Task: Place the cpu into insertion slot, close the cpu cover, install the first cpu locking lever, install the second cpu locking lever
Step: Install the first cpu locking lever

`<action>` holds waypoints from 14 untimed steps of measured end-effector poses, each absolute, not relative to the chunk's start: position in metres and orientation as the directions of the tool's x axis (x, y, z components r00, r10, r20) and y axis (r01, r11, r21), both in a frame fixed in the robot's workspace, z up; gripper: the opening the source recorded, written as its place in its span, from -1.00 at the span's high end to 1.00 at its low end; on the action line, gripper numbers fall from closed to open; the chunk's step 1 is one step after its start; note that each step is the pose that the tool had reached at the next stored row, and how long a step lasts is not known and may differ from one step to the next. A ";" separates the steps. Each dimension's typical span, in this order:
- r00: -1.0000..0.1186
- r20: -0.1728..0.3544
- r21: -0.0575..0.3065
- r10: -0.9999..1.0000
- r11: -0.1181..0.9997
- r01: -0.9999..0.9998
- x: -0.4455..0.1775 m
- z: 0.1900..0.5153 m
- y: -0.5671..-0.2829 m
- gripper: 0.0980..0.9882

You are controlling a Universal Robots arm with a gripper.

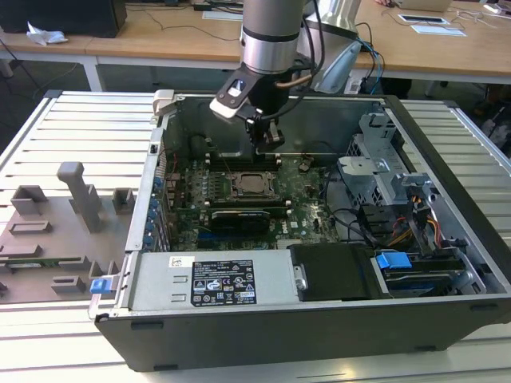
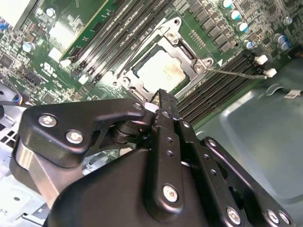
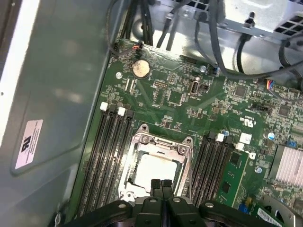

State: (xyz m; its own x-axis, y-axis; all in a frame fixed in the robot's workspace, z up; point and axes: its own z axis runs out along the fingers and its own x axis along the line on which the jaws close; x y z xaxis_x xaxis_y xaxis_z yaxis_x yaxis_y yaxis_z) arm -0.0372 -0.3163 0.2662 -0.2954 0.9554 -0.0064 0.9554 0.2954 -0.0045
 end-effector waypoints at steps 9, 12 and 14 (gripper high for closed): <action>-0.404 -0.006 -0.005 0.915 0.404 0.915 -0.037 0.266 -0.316 0.98; -0.425 -0.006 -0.005 0.905 0.425 0.905 -0.037 0.266 -0.316 0.98; -0.436 -0.006 -0.005 0.900 0.436 0.900 -0.037 0.266 -0.316 0.98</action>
State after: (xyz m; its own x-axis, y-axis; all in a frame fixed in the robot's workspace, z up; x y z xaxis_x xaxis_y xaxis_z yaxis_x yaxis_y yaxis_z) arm -0.0372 -0.3162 0.2662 -0.4363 0.8998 -0.0064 0.8998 0.4363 -0.0045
